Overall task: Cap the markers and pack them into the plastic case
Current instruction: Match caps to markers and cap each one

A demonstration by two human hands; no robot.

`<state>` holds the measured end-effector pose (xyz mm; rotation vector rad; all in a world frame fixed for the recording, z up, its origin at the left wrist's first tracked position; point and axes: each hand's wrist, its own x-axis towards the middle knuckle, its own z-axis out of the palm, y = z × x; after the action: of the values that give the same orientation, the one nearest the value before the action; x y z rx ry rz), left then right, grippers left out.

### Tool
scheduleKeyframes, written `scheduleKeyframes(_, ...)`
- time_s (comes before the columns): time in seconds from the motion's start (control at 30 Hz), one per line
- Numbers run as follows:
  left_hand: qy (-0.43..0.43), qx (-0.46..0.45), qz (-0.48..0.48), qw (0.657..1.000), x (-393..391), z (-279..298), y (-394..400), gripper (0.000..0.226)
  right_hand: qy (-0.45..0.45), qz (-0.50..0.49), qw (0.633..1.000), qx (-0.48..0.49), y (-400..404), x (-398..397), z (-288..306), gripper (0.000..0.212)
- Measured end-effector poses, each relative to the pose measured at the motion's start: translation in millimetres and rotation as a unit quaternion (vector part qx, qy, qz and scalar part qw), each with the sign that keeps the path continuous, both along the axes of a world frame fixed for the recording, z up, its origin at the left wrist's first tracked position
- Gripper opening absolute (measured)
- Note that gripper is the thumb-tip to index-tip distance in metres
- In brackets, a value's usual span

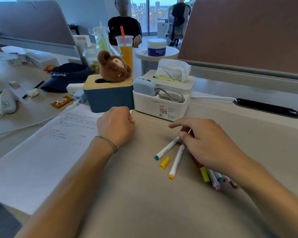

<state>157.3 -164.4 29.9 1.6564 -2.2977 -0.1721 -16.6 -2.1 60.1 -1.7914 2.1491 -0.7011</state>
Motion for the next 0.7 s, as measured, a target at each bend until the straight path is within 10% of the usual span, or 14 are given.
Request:
scheduleKeyframes(0.4,-0.025,-0.003,0.007,1.000,-3.5,-4.3,-2.2,0.017,-0.014,0.023,0.999,0.027,0.7,-8.1,-5.7,0.033)
scheduleKeyframes(0.7,0.228,0.311,-0.111,0.916,-15.8,16.0,15.8,0.045,-0.017,0.031,0.998,0.059,2.3,-10.8,-1.6,0.026)
